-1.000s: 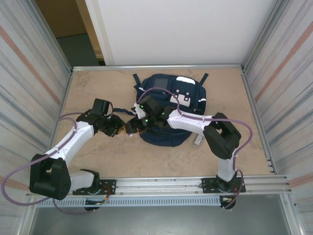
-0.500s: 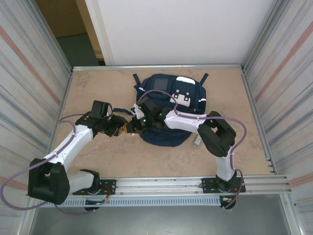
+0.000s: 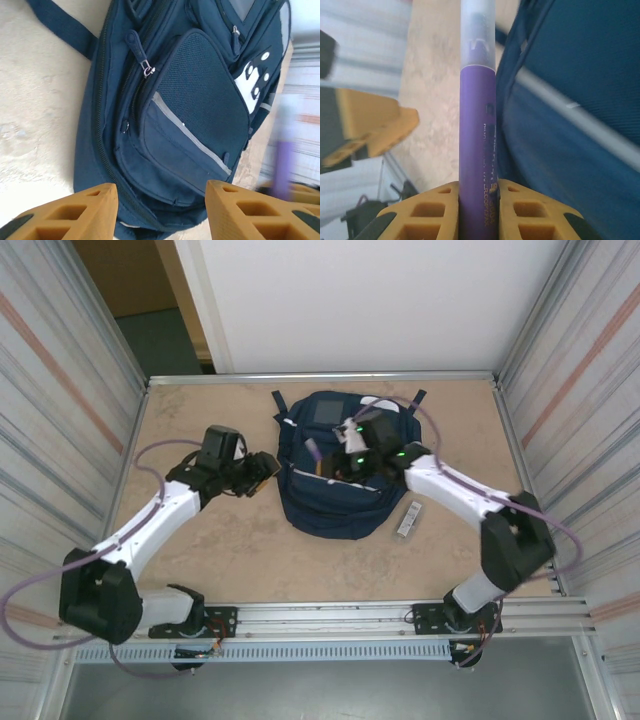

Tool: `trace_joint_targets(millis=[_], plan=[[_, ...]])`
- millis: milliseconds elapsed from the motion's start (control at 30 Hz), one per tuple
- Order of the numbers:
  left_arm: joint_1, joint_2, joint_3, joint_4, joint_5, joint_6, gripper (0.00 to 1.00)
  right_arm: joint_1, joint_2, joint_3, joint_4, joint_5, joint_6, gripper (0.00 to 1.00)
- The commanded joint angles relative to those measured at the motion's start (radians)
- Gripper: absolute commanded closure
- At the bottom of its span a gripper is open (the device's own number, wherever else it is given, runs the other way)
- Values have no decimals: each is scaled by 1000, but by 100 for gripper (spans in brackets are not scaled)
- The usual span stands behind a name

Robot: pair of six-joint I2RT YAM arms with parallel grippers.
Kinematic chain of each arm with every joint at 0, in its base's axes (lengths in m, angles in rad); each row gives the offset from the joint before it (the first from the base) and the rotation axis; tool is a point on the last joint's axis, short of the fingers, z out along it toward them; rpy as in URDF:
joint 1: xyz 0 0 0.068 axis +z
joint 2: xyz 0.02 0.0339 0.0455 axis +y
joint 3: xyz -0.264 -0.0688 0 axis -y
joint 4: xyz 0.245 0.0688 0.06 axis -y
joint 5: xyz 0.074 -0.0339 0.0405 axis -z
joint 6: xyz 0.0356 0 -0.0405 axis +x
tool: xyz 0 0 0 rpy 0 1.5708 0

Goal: Pack the student bag

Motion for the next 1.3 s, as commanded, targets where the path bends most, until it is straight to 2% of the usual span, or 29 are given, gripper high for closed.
trace_joint_targets(millis=[0, 233, 500, 633, 867, 933, 1033, 1267], plan=[[-30, 88, 50, 22, -34, 5, 51, -96, -115, -59, -117, 85, -74, 88], [-99, 280, 174, 28, -65, -7, 51, -189, -272, -112, -198, 182, -150, 89], [-123, 457, 276, -44, -111, -1, 52, -202, -342, -122, -230, 214, -192, 89], [-148, 452, 284, -125, -267, -15, 52, -205, -355, -127, -227, 207, -200, 89], [-160, 403, 278, -170, -388, -30, 51, -205, -348, -123, -218, 191, -201, 90], [-160, 418, 278, -142, -359, -12, 51, -206, -343, -128, -205, 190, -197, 90], [-165, 450, 312, -189, -344, -16, 52, -205, -332, -131, -190, 167, -176, 90], [-164, 455, 283, 8, -202, 10, 63, -181, -320, -141, -169, 153, -194, 88]])
